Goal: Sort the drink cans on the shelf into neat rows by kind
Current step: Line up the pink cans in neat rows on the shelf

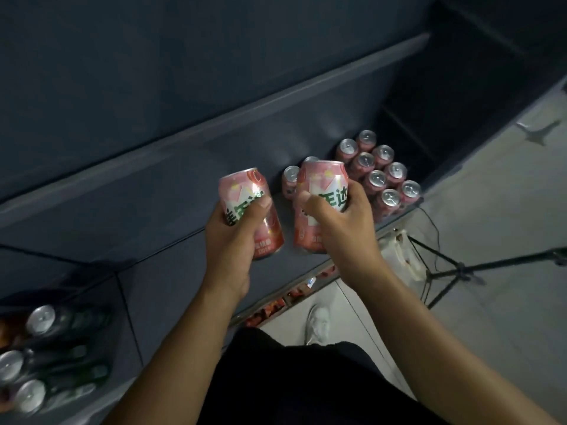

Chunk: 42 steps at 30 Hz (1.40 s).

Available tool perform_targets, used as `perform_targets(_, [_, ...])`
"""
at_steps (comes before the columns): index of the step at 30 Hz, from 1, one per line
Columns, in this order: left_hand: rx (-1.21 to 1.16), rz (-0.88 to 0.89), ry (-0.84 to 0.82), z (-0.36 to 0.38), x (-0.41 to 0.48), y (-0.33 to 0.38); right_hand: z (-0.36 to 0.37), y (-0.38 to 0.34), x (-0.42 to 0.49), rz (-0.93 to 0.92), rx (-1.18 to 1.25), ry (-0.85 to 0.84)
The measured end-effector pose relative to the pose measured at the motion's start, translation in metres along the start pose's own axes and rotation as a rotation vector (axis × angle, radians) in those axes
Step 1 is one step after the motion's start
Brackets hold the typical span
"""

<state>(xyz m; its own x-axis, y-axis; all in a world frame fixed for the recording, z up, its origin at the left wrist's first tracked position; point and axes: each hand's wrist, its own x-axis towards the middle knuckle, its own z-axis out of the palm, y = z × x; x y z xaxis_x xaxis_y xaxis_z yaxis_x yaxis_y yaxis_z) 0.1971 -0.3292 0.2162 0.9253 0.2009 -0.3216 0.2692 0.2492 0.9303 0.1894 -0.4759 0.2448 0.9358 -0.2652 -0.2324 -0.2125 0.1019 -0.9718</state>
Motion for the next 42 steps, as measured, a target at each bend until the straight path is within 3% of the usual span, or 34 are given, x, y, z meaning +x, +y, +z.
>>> perform_targets(6, [0.042,-0.011,0.118,0.008,0.023,-0.008,-0.001,0.01,0.049,-0.002,-0.028,-0.081])
perform_targets(23, [0.027,-0.198,0.119,-0.02,0.106,-0.077,0.041,0.089,0.118,0.03,-0.277,-0.123])
perform_targets(36, [0.242,-0.067,0.184,-0.026,0.156,-0.134,0.052,0.162,0.176,0.05,-0.288,-0.234])
perform_targets(42, [0.284,-0.007,0.232,-0.028,0.186,-0.172,0.061,0.208,0.207,-0.006,-0.425,-0.221])
